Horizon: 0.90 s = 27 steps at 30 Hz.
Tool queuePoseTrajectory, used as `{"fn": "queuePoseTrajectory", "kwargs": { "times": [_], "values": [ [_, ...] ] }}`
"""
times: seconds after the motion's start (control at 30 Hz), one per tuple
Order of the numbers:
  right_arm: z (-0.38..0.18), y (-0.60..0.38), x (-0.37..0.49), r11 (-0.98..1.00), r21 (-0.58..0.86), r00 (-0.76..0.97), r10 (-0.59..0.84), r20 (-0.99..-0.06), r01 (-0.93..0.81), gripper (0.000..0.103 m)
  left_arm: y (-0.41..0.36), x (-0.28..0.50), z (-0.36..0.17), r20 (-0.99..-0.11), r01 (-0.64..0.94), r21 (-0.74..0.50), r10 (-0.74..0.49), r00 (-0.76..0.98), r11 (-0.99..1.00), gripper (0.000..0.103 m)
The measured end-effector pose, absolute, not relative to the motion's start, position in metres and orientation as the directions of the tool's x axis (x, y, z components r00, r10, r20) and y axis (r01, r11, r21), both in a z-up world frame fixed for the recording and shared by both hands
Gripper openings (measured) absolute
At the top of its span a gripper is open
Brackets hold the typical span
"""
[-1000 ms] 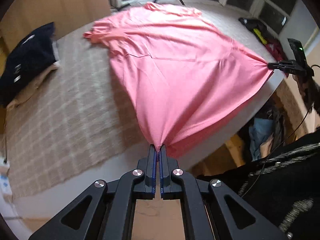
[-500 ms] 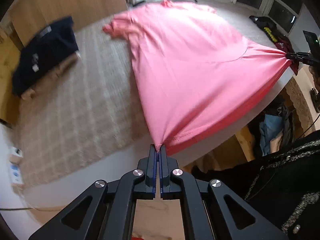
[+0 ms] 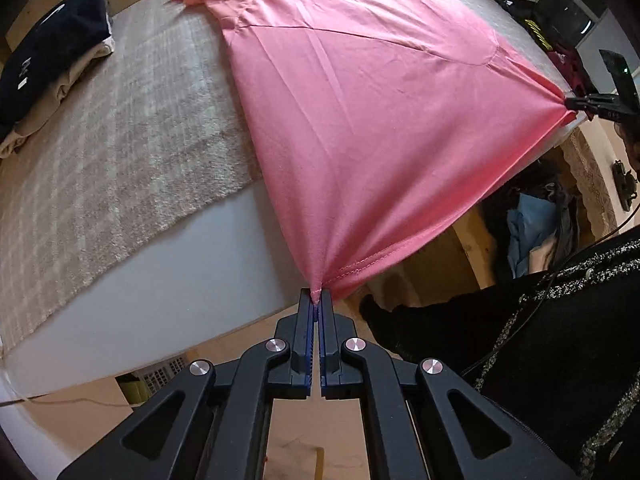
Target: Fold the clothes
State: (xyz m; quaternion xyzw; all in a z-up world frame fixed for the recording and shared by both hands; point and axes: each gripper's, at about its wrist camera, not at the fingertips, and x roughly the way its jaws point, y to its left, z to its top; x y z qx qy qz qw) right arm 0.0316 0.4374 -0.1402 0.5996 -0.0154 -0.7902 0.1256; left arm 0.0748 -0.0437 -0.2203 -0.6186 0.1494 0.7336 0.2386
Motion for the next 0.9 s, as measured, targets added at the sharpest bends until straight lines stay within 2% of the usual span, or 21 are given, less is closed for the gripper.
{"fn": "queuePoseTrajectory", "kwargs": {
  "times": [0.13, 0.27, 0.3, 0.37, 0.43, 0.47, 0.57, 0.73, 0.9],
  "values": [
    [-0.142, 0.434, 0.029, -0.965, 0.177, -0.169, -0.21, -0.963, 0.191, 0.01, -0.051, 0.074, -0.222, -0.984, -0.518, -0.091, 0.157, -0.087, -0.851, 0.006],
    [-0.106, 0.453, 0.024, -0.959, 0.247, -0.25, -0.276, -0.928, 0.143, 0.013, -0.072, 0.077, -0.21, -0.982, -0.475, -0.144, 0.185, -0.041, -0.868, 0.006],
    [-0.095, 0.457, 0.02, -0.957, 0.259, -0.284, -0.286, -0.915, 0.129, 0.016, -0.078, 0.074, -0.2, -0.982, -0.464, -0.135, 0.182, -0.057, -0.875, 0.006],
    [-0.074, 0.462, 0.004, -0.964, 0.245, -0.363, -0.267, -0.893, 0.106, 0.033, -0.088, 0.058, -0.175, -0.977, -0.444, -0.11, 0.178, -0.116, -0.889, 0.009],
    [-0.06, 0.46, -0.012, -0.967, 0.227, -0.421, -0.253, -0.871, 0.112, 0.037, -0.09, 0.031, -0.151, -0.964, -0.433, -0.093, 0.19, -0.186, -0.897, 0.012],
    [-0.055, 0.456, -0.02, -0.968, 0.229, -0.443, -0.253, -0.86, 0.106, 0.037, -0.085, 0.011, -0.141, -0.955, -0.445, -0.091, 0.205, -0.216, -0.891, 0.013],
    [-0.049, 0.44, -0.045, -0.956, 0.273, -0.472, -0.292, -0.832, 0.109, 0.037, -0.063, -0.048, -0.123, -0.929, -0.487, -0.057, 0.226, -0.294, -0.871, 0.032],
    [-0.052, 0.398, -0.073, -0.959, 0.257, -0.532, -0.28, -0.799, 0.118, 0.037, -0.026, -0.165, -0.142, -0.92, -0.517, -0.025, 0.223, -0.323, -0.856, 0.033],
    [-0.068, 0.386, -0.096, -0.962, 0.255, -0.515, -0.27, -0.814, 0.102, 0.037, -0.013, -0.252, -0.184, -0.923, -0.448, -0.104, 0.255, -0.289, -0.888, 0.033]
  ]
}}
